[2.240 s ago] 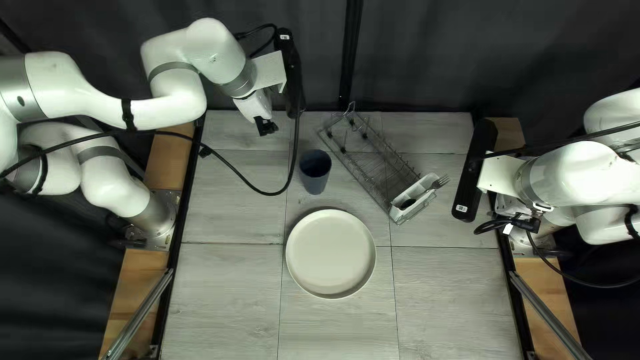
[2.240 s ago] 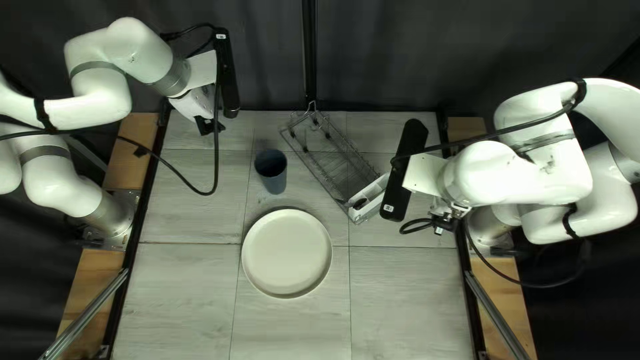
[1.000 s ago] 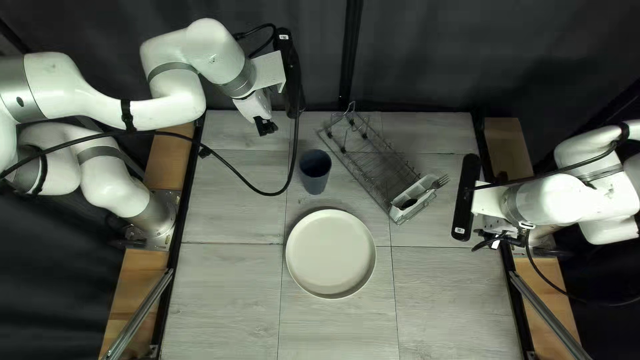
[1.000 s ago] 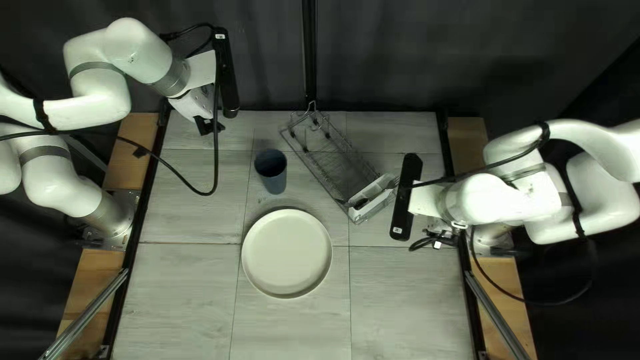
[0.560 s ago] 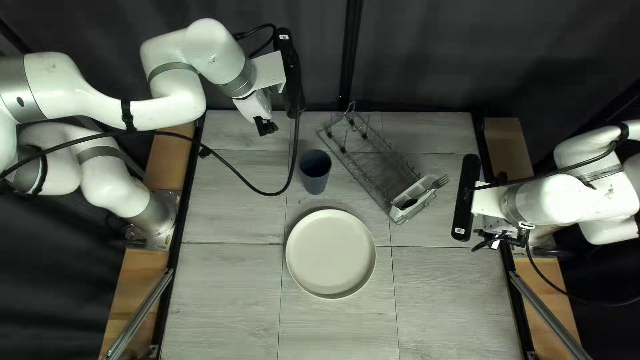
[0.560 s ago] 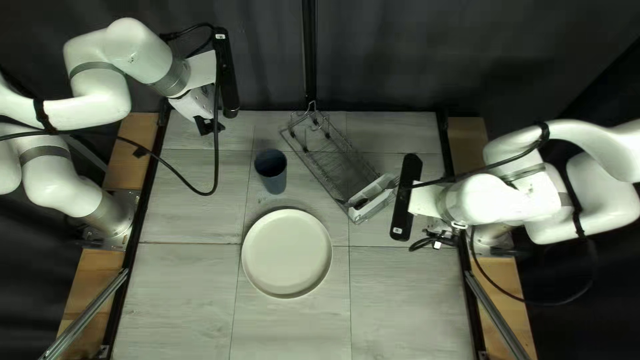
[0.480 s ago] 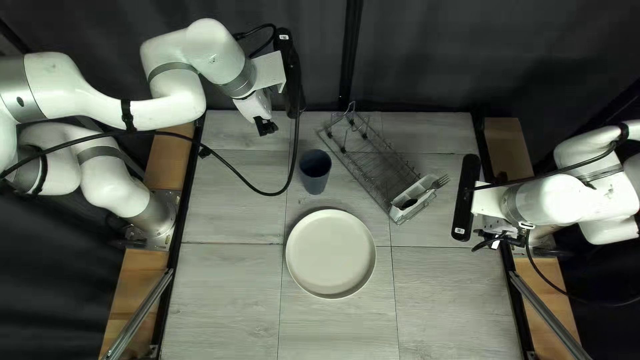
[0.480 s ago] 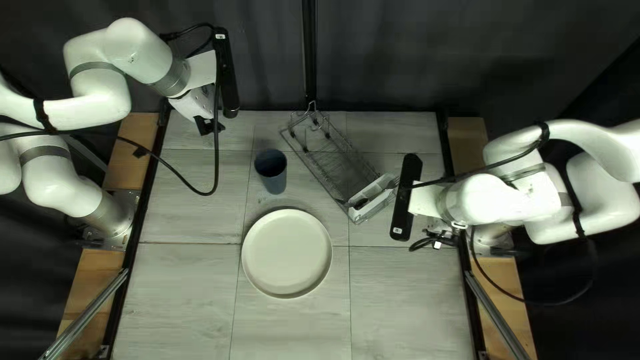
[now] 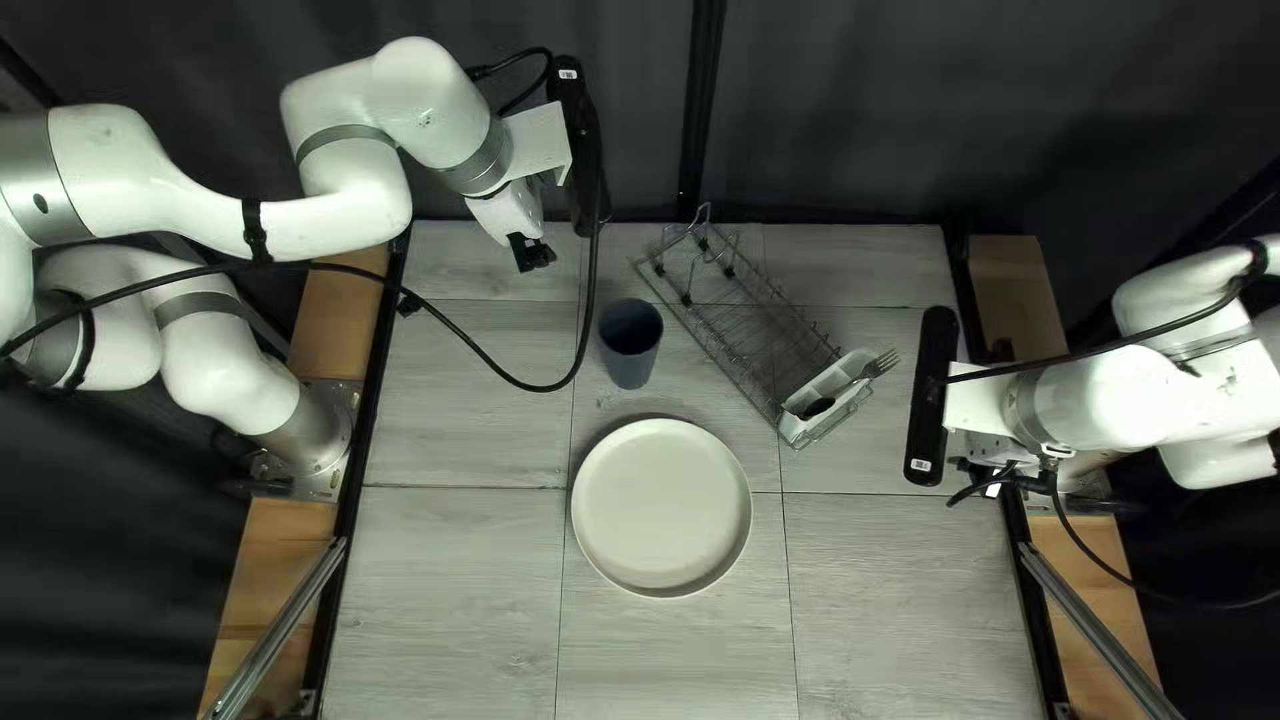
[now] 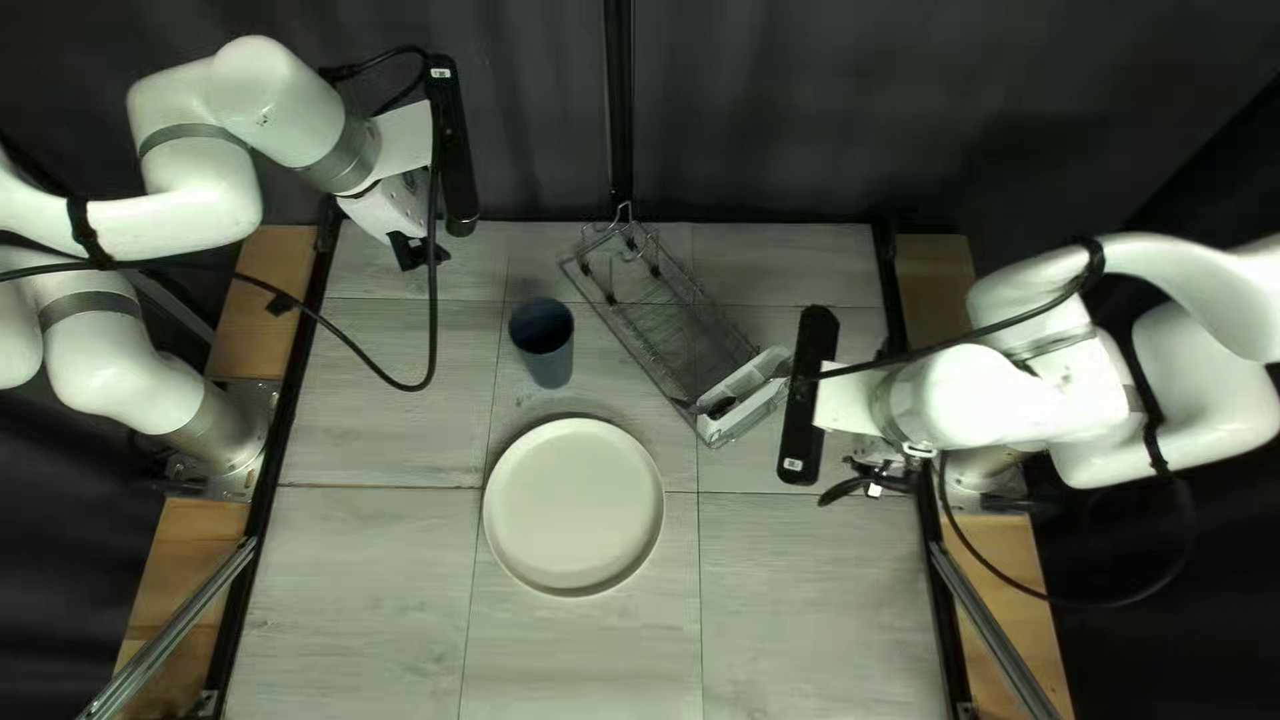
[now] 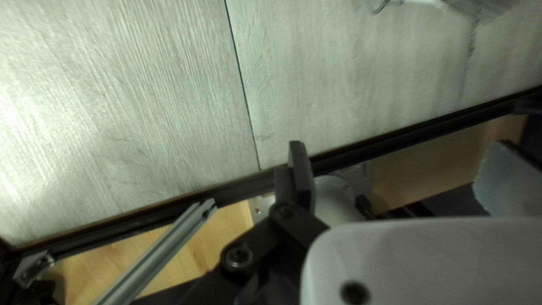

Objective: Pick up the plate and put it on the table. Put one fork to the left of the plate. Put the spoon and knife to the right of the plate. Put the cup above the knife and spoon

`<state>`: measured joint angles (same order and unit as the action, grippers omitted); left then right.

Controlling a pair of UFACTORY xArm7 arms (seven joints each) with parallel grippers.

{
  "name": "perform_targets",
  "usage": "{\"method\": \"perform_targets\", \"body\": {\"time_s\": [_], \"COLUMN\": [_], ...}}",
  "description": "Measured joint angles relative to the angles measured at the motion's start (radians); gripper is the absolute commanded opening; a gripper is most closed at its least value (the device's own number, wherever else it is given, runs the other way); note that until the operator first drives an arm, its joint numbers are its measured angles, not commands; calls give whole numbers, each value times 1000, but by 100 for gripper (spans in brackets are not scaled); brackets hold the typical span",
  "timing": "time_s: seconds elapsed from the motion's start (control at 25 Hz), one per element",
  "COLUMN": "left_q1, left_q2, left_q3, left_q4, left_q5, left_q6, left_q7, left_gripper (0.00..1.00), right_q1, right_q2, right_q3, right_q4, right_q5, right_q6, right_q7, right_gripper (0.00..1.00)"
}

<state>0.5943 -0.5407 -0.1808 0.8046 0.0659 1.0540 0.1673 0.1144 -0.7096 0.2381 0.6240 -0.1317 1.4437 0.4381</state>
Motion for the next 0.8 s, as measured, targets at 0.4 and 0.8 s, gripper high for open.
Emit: {"method": "perform_targets", "body": {"time_s": [0.4,0.8], "left_q1": [0,0], "left_q2": [0,0], "left_q3": [0,0], "left_q4": [0,0], "left_q5": [0,0], "left_q6": [0,0], "left_q7": [0,0], "left_gripper": [100,100], "right_q1": [-16,-27], "right_q2": [283,505], "right_q3": [22,27], "right_q4": [153,247], "right_q5": [-103,-212], "right_q6": [-68,-154], "right_q7": [-81,-189], "right_gripper": [100,100]}}
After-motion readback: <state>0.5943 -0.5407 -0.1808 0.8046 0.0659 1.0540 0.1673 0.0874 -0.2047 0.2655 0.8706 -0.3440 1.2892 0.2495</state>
